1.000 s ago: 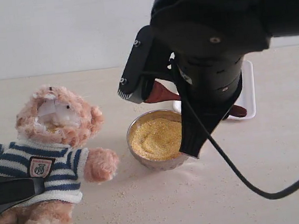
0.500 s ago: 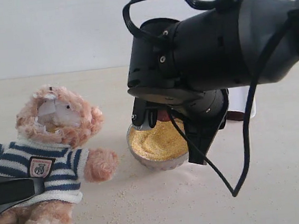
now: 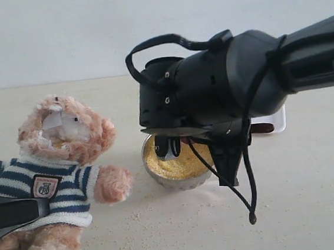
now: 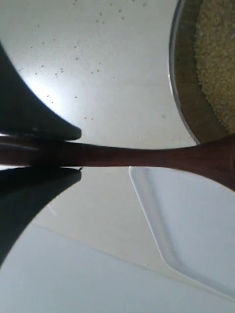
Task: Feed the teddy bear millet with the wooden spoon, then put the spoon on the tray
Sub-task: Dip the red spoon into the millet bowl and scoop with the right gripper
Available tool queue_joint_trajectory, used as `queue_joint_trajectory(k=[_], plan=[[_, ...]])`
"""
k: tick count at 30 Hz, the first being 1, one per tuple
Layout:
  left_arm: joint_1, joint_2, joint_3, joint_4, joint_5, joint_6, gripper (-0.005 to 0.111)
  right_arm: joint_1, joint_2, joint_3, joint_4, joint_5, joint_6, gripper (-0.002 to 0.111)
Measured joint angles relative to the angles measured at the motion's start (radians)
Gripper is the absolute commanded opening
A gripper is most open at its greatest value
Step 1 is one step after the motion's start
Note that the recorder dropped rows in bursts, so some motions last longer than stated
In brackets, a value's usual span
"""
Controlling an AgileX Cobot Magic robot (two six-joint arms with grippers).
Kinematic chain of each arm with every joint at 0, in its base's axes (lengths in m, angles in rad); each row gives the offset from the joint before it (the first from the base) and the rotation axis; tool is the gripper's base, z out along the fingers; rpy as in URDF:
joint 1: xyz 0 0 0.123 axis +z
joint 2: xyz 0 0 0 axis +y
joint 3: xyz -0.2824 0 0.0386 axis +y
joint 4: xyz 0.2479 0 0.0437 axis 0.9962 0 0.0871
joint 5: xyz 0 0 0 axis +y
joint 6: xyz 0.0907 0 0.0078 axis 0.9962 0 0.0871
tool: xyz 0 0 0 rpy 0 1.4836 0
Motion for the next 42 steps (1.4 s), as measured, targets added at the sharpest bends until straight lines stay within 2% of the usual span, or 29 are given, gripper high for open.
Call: queue_joint_trajectory(k=[8,16,42], plan=[[0.000,0.000,0.000,0.000,0.000,0.000,0.005,0.000,0.058,0.000,-0.095,0.000,-0.006,0.004],[0.000,0.000,0.000,0.000,0.000,0.000,0.005,0.032,0.076,0.000,-0.113,-0.002,0.002,0.004],[0.000,0.000,0.000,0.000,0.000,0.000,0.005,0.094,0.069,0.000,0.062,-0.003,0.007,0.004]])
